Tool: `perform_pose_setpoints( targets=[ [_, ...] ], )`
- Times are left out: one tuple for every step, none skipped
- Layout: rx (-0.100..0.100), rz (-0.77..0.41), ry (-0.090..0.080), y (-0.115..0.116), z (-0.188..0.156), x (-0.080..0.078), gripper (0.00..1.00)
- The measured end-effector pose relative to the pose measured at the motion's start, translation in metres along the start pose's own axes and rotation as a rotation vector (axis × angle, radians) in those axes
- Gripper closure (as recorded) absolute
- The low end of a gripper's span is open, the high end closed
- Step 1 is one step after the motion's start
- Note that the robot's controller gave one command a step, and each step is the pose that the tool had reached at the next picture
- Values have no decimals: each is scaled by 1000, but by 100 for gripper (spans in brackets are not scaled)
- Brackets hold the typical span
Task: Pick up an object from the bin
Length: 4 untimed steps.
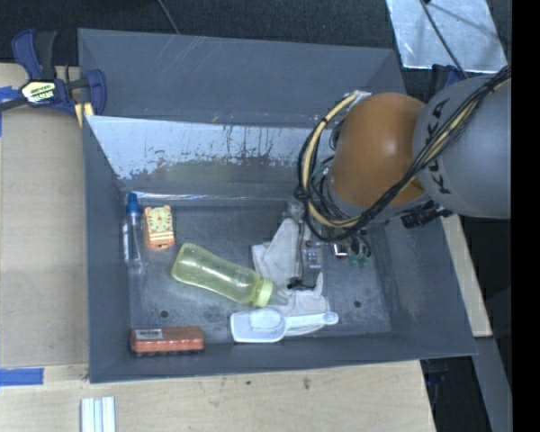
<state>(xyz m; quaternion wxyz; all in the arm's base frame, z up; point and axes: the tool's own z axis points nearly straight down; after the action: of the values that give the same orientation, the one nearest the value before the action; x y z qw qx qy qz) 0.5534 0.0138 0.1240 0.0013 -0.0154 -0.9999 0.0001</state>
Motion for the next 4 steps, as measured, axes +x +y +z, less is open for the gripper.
perform_pose_setpoints(
  targets=[
    [0, 11, -9, -6, -24, -1, 0],
    [0, 41, -12, -3, -22, -6, 0],
    [0, 3, 2, 2, -28, -6, 0],
    [-1, 1, -14, 2, -41, -28, 0]
  ],
)
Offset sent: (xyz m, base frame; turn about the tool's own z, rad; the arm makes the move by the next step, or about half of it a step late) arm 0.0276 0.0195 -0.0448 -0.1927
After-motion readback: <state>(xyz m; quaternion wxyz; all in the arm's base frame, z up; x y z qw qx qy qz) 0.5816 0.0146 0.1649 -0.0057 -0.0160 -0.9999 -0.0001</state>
